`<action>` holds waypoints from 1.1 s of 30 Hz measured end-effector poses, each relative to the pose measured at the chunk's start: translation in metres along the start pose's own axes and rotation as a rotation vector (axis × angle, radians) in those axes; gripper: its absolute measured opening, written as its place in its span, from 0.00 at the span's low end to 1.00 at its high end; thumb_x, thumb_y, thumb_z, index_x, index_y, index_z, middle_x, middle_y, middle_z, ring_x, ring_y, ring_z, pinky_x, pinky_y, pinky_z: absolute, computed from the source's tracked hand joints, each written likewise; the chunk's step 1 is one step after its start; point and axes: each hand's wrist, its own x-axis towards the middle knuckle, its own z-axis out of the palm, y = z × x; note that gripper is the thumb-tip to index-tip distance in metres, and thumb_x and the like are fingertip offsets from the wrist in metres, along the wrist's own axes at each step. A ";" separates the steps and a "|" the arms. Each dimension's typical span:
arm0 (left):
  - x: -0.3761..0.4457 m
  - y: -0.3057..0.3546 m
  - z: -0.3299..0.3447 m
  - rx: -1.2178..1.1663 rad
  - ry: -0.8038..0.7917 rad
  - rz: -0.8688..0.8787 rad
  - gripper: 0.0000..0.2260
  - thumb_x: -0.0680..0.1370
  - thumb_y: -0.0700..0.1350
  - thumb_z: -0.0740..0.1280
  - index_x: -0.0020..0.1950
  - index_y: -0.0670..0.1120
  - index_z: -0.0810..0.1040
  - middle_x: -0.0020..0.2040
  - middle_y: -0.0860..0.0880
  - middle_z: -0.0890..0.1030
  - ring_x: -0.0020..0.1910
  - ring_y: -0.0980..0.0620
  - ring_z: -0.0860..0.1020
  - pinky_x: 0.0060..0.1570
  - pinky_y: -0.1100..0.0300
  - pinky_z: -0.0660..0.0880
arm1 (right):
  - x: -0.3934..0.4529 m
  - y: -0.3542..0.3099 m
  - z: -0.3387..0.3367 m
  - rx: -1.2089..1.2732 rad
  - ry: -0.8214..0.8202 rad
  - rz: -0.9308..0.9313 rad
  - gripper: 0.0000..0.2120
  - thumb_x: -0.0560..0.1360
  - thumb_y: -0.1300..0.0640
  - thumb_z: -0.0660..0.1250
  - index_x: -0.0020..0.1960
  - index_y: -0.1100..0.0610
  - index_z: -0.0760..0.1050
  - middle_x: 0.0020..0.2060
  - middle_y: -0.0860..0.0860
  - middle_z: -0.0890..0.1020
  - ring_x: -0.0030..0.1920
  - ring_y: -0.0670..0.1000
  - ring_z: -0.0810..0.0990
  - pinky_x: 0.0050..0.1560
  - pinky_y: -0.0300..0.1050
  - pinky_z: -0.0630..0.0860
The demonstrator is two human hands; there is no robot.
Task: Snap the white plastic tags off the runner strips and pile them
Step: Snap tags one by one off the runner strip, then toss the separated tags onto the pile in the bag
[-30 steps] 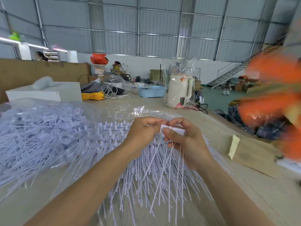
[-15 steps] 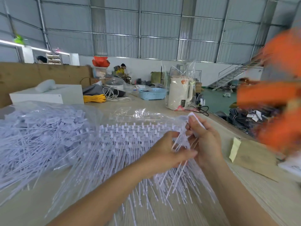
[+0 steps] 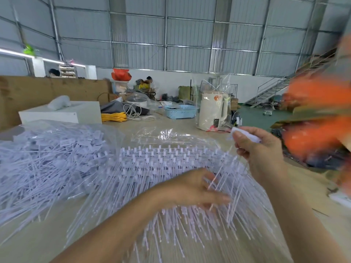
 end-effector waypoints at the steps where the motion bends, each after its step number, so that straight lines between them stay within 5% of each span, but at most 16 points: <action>1: 0.000 0.004 -0.006 0.019 0.062 -0.016 0.29 0.70 0.59 0.72 0.66 0.50 0.67 0.50 0.49 0.82 0.41 0.55 0.83 0.48 0.62 0.78 | 0.001 0.002 0.003 0.000 -0.053 0.107 0.03 0.71 0.63 0.70 0.40 0.57 0.79 0.27 0.49 0.78 0.26 0.45 0.73 0.26 0.34 0.72; 4: 0.000 0.008 -0.008 0.106 0.227 -0.035 0.32 0.69 0.66 0.68 0.67 0.52 0.66 0.50 0.55 0.79 0.44 0.61 0.79 0.41 0.65 0.75 | -0.001 0.013 0.017 0.013 -0.138 0.342 0.03 0.71 0.62 0.71 0.40 0.59 0.78 0.28 0.52 0.76 0.27 0.46 0.72 0.26 0.35 0.72; 7: 0.000 0.005 0.009 0.006 0.288 -0.001 0.30 0.72 0.63 0.67 0.68 0.52 0.63 0.48 0.61 0.73 0.45 0.65 0.75 0.39 0.68 0.71 | -0.007 0.027 0.037 0.053 -0.049 0.412 0.05 0.72 0.59 0.72 0.39 0.58 0.77 0.26 0.50 0.76 0.25 0.46 0.73 0.27 0.36 0.72; 11: 0.000 -0.002 0.022 -0.046 0.417 0.029 0.23 0.78 0.52 0.64 0.69 0.50 0.60 0.51 0.54 0.77 0.43 0.58 0.81 0.36 0.66 0.74 | -0.011 0.031 0.055 0.154 0.088 0.404 0.06 0.72 0.61 0.72 0.39 0.59 0.77 0.26 0.52 0.76 0.22 0.45 0.72 0.25 0.34 0.71; 15: -0.006 -0.005 0.016 0.191 0.533 0.063 0.22 0.80 0.48 0.60 0.72 0.47 0.59 0.52 0.51 0.74 0.42 0.58 0.73 0.33 0.70 0.67 | -0.013 0.024 0.073 0.164 0.108 0.368 0.06 0.72 0.61 0.72 0.40 0.60 0.75 0.28 0.53 0.75 0.25 0.46 0.71 0.24 0.33 0.69; 20: -0.025 -0.005 0.001 0.028 0.737 0.188 0.13 0.81 0.45 0.59 0.65 0.49 0.70 0.47 0.48 0.77 0.37 0.53 0.74 0.37 0.61 0.72 | -0.017 0.008 0.101 -0.043 0.056 0.175 0.09 0.72 0.57 0.72 0.48 0.61 0.77 0.36 0.53 0.77 0.33 0.48 0.74 0.31 0.35 0.72; 24: -0.044 -0.009 -0.007 0.029 0.733 0.197 0.08 0.82 0.44 0.55 0.46 0.45 0.70 0.34 0.47 0.70 0.29 0.52 0.66 0.34 0.57 0.65 | -0.028 -0.005 0.129 -0.209 -0.087 -0.064 0.05 0.72 0.56 0.72 0.40 0.55 0.77 0.33 0.47 0.79 0.29 0.36 0.74 0.31 0.28 0.70; 28: -0.087 -0.028 -0.027 0.208 0.788 0.141 0.16 0.82 0.41 0.54 0.34 0.47 0.62 0.29 0.50 0.64 0.28 0.55 0.62 0.31 0.58 0.59 | -0.047 0.002 0.162 -0.311 -0.267 -0.078 0.06 0.73 0.53 0.70 0.44 0.56 0.78 0.37 0.50 0.78 0.39 0.48 0.76 0.39 0.40 0.70; 33: -0.158 -0.069 -0.067 0.373 0.882 -0.028 0.13 0.79 0.36 0.55 0.36 0.47 0.68 0.33 0.46 0.71 0.33 0.49 0.69 0.38 0.56 0.65 | -0.069 0.018 0.220 -0.316 -0.579 0.006 0.13 0.75 0.54 0.68 0.50 0.66 0.75 0.43 0.61 0.77 0.43 0.58 0.76 0.44 0.47 0.72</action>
